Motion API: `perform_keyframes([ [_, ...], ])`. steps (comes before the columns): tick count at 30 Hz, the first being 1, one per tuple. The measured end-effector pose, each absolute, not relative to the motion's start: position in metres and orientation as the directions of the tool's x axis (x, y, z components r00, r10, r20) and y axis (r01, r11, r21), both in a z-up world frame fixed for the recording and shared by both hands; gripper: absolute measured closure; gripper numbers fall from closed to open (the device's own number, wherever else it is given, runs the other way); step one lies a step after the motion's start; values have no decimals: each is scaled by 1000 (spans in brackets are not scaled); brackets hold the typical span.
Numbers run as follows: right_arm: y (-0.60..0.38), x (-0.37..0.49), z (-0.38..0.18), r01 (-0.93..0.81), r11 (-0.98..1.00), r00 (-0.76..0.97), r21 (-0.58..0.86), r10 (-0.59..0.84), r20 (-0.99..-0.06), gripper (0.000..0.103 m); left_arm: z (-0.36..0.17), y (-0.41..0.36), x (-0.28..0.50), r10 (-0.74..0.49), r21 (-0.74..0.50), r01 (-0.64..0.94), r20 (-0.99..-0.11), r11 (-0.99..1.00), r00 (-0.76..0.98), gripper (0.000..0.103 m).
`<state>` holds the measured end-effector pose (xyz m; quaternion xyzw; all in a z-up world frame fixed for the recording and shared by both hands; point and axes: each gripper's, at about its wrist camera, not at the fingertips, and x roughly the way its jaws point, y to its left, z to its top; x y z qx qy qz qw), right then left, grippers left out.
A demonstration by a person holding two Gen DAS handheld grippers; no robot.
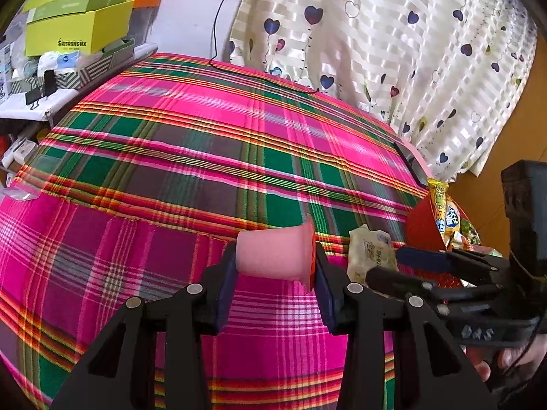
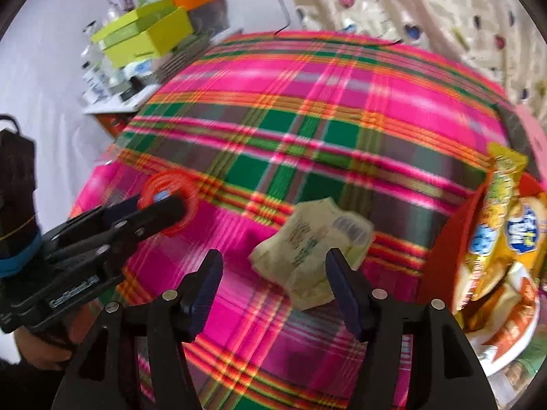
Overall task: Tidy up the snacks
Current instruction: 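Grasp the pale green barcode pouch with the right tool and lift it, then carry the pink cup and the pouch over the red basket with both tools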
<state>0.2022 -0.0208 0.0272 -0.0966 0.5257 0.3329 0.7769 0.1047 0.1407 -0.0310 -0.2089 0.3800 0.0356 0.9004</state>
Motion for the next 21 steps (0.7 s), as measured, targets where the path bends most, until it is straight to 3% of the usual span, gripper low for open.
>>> perform_keyframes([
  [7, -19, 213, 12, -557, 817, 218, 153, 321, -921, 41, -34, 147, 100, -106, -372, -229, -695, 900, 711, 61],
  [17, 8, 218, 5, -580, 788, 169, 205, 363, -916, 41, -35, 157, 95, -104, -387, -244, -691, 889, 716, 61],
  [21, 19, 217, 3, -613, 773, 192, 161, 344, -919, 42, -38, 160, 95, -104, -389, -249, -694, 887, 713, 61],
])
